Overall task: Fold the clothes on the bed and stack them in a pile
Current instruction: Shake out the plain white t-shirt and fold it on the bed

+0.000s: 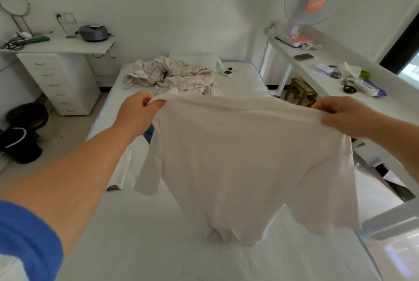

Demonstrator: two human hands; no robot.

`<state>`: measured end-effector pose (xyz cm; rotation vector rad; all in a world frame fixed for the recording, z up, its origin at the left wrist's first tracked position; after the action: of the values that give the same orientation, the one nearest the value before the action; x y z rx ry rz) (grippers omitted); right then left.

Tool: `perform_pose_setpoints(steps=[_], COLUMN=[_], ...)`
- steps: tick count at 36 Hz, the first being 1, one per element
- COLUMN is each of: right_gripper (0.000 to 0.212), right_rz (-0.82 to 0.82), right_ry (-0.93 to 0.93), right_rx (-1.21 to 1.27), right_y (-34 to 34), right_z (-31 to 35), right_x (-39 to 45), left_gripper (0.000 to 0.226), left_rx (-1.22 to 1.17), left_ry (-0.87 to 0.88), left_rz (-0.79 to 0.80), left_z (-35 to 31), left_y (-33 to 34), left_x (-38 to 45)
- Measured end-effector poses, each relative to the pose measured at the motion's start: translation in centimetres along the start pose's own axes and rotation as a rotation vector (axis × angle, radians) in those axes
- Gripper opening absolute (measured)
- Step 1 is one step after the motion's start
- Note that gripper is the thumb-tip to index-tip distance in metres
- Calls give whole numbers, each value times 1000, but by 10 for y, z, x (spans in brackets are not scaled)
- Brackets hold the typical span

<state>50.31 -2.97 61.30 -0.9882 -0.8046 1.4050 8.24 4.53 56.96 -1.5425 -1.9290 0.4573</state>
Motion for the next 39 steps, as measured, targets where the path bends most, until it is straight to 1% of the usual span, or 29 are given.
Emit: perform_pose_setpoints(steps=[3, 5, 6, 8, 10, 12, 13, 14, 15, 16, 18, 19, 20, 21, 22, 26, 28, 30, 33, 35, 37, 39], right_gripper=[27, 26, 22, 16, 21, 25, 27, 29, 30, 31, 24, 17, 12, 9, 7, 15, 15, 18, 22, 23, 29, 29], right_rz=[-75, -194, -268, -395, -506, -587, -593, -581, -569, -560, -565, -603, -651, -693, -736, -906, -968, -1012, -978, -933, -881, -811], right_ry=[41, 82, 93, 108, 144, 203, 229, 257, 297, 350, 479, 523, 542, 539, 526, 520, 505, 480, 405, 343, 256, 165], right_rx=[-130, -176, -197, -244, -329, -421, -435, -396, -275, -73, 460, 666, 789, 857, 874, 648, 589, 500, 396, 356, 300, 284], right_y=[-18, -37, -48, -66, -80, -90, -92, -94, -96, -96, -86, -82, -82, -84, -89, -131, -155, -183, -219, -236, -244, -238], right_z=[-10, -19, -22, -30, -36, -45, -51, -59, -71, -86, -118, -131, -141, -150, -158, -184, -195, -200, -201, -198, -187, -171], right_x=[5, 6, 4, 0, -7, -14, -15, -14, -13, -13, -18, -22, -26, -28, -30, -39, -40, -36, -8, 19, 50, 87], left_gripper=[29, 31, 35, 49, 57, 56, 55, 55, 53, 49, 37, 30, 26, 23, 20, 13, 10, 9, 9, 15, 17, 15], left_rx=[-43, -15, 37, 166, 242, 225, 199, 177, 162, 147, 85, 48, 10, -27, -65, -175, -229, -291, -415, -498, -565, -614], left_ry=[30, 79, 114, 187, 249, 286, 297, 303, 308, 313, 326, 336, 345, 346, 341, 298, 286, 286, 245, 180, 99, 26], left_rz=[-34, -29, -15, 37, 99, 161, 190, 215, 237, 258, 317, 353, 390, 426, 459, 585, 628, 652, 672, 663, 641, 604], left_z=[-11, -24, -31, -48, -64, -76, -81, -87, -92, -97, -109, -116, -123, -129, -135, -160, -179, -202, -232, -240, -237, -221], left_y=[-3, -3, -2, 4, 13, 26, 32, 39, 45, 51, 65, 73, 82, 91, 100, 139, 157, 172, 190, 201, 210, 219], left_x=[0, 0, 1, 1, -1, -4, -6, -8, -10, -13, -20, -24, -28, -32, -36, -55, -65, -73, -82, -86, -88, -88])
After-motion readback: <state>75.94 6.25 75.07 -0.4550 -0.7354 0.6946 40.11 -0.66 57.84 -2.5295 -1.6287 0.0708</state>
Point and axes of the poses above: each hand's wrist, its own x-axis towards the middle knuckle, its own y-axis out of the palm, z = x × y, the point moved 10 cm from there along x, towards the middle knuckle, and after that the axes turned 1 degree about z, right-handed, at the moved point
